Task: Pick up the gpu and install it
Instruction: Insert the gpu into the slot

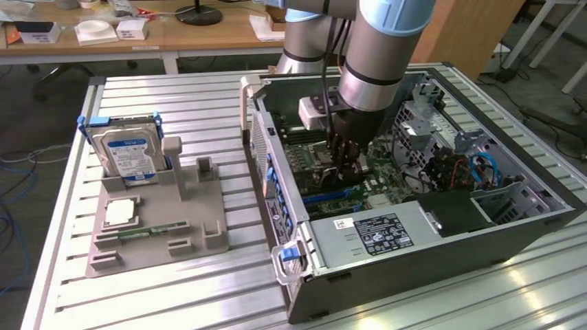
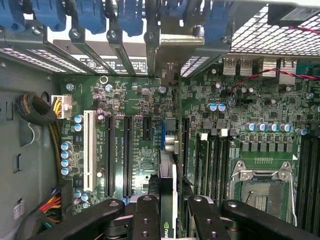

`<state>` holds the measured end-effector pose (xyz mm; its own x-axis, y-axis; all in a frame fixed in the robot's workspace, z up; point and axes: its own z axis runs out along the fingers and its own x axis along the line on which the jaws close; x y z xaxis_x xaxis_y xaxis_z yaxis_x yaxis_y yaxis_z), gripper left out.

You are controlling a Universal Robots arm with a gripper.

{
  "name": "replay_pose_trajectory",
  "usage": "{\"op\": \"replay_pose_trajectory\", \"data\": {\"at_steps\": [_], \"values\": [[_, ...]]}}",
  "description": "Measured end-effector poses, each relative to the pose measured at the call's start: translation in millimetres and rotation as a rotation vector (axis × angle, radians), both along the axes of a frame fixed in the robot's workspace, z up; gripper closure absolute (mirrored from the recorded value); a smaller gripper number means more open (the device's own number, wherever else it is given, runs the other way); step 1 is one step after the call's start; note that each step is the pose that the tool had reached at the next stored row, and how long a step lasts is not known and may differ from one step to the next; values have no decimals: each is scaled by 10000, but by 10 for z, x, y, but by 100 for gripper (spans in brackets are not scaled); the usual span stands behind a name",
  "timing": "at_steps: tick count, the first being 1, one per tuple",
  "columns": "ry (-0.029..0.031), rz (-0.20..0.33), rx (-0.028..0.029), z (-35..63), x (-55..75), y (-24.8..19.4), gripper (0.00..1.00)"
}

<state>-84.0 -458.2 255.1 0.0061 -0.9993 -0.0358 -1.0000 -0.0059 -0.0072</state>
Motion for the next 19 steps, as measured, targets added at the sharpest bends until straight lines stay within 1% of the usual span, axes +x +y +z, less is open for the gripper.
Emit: {"op": "replay_pose_trajectory", "data": {"at_steps": [3,4,10,16,19], "values": [[-65,-2,1,-6,-3,1,73],[-74,-1,4,-9,-8,1,73],[-74,1,2,-45,-34,1,73],[-76,0,3,-109,-36,1,73],[-83,0,-1,-114,-36,1,73]]}}
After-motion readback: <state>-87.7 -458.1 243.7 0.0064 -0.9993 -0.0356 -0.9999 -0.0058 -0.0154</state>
